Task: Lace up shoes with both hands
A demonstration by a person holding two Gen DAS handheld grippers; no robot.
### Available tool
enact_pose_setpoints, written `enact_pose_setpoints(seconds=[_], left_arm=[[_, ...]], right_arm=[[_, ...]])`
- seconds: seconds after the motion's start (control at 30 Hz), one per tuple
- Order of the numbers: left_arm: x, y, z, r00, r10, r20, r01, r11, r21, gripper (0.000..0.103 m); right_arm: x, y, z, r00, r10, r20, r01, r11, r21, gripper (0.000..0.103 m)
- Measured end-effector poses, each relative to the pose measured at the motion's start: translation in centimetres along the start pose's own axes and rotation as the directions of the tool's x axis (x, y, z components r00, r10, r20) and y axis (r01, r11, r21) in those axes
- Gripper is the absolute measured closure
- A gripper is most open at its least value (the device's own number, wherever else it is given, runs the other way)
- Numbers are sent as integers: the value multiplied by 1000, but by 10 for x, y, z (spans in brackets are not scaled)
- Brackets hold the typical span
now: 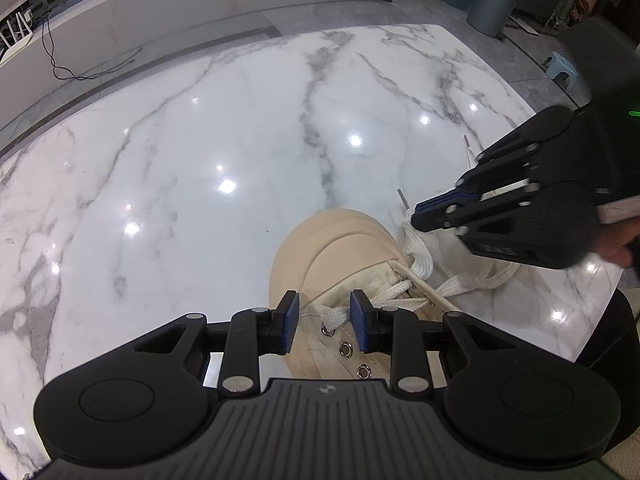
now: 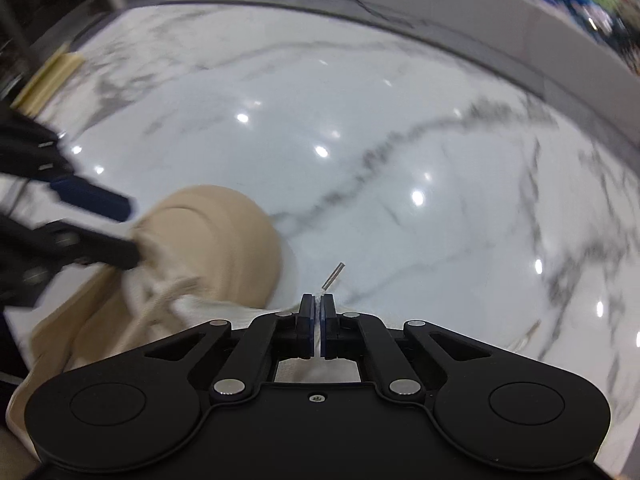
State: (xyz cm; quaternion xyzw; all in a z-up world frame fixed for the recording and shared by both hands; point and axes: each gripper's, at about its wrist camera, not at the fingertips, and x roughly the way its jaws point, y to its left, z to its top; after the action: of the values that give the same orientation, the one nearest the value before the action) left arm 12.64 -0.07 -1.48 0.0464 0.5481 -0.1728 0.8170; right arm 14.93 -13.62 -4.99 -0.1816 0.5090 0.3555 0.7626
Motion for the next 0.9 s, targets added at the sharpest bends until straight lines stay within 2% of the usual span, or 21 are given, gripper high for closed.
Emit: enact_pose_setpoints(seconds=[0.1, 0.2, 0.33, 0.43, 0.63, 0.8, 0.9], left_arm=[[-4, -1, -1, 1000, 7, 8, -7, 1000, 1, 76], [-15, -4, -4, 1000, 13, 26, -14, 1000, 6, 76], [-34, -9, -14, 999, 0, 48, -1, 1000, 21, 76], [-44, -17, -22, 998, -30, 46, 29, 999, 37, 76], [-42, -24, -31, 999, -30, 22, 30, 999, 35, 76], [-38, -28, -33, 998, -57, 13, 57, 998, 35, 76], [-33, -25, -34, 999, -36, 8, 36, 999, 31, 77]], right_arm=[[-21, 16, 1, 999, 4, 51, 4, 990, -141, 102], [-43, 35, -1, 995, 18, 97, 12, 954, -301, 102], [-65, 62, -5, 993, 36, 109, 21, 874, -485, 102], [-72, 77, -8, 993, 36, 110, 33, 822, -569, 102], [-73, 99, -9, 994, 55, 97, 23, 747, -664, 102], [-68, 110, -11, 993, 71, 91, 11, 727, -686, 102], [-64, 115, -13, 994, 73, 84, 7, 717, -697, 102]])
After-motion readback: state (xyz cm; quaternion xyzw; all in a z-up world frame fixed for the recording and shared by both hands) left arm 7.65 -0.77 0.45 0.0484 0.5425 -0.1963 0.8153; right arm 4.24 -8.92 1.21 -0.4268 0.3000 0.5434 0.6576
